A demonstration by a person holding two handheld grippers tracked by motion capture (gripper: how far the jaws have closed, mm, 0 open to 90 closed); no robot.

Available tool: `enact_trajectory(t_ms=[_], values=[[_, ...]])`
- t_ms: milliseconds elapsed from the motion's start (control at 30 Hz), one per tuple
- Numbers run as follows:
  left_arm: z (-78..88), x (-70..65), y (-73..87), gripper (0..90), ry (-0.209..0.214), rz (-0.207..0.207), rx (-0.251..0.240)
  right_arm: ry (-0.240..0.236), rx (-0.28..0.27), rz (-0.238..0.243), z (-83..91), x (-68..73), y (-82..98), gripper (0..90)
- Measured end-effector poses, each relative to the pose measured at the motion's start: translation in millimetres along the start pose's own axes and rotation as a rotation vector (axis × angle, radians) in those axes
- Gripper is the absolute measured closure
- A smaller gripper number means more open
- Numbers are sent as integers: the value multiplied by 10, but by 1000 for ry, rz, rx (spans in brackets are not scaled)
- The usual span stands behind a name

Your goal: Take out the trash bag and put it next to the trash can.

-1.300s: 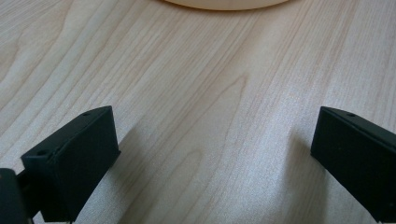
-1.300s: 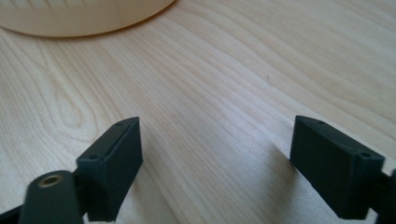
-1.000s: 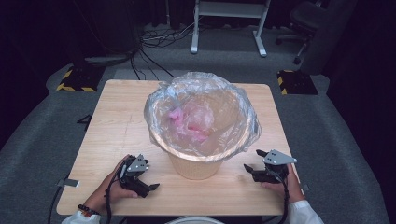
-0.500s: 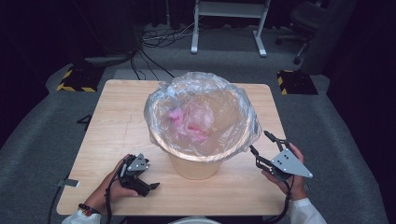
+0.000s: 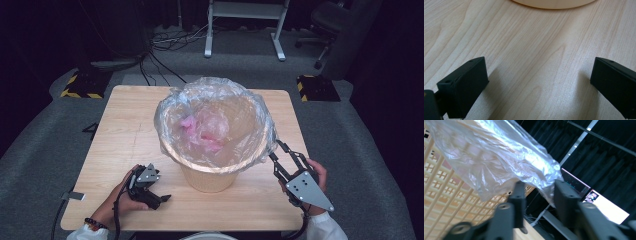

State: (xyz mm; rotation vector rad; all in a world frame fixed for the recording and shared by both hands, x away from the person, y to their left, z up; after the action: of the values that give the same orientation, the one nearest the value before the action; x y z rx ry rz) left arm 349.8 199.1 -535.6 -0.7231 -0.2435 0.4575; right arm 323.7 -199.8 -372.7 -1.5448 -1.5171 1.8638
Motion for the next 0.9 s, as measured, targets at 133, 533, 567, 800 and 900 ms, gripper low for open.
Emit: enact_trajectory(t_ms=[133, 533, 567, 800, 900], values=[[-9, 24, -25, 60, -5, 22, -24, 8, -21, 13, -5, -32, -85, 808], [477, 83, -360, 186, -163, 33, -332, 12, -62, -10, -87, -126, -313, 858], [553, 87, -401, 186, -193, 28, -364, 2, -67, -15, -97, -127, -333, 858], [986, -42, -636, 308, -265, -6, -581, -24, -83, -7, -184, -100, -520, 844], [1118, -176, -752, 372, -255, -40, -653, -42, -89, 7, -224, -60, -603, 842]])
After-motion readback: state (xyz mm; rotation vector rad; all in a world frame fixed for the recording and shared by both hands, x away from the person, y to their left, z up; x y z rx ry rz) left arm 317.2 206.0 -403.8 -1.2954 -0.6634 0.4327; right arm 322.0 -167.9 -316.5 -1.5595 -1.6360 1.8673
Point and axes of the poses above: each handheld gripper's, and its own axes: z roughly backward along the jaws, y roughly out of its underside, x roughly to its left, the point moved 4 cm from there along -z, roughly forward along the jaws, and after that the axes turned 5 degrees about -z, right-handed, at the moved point
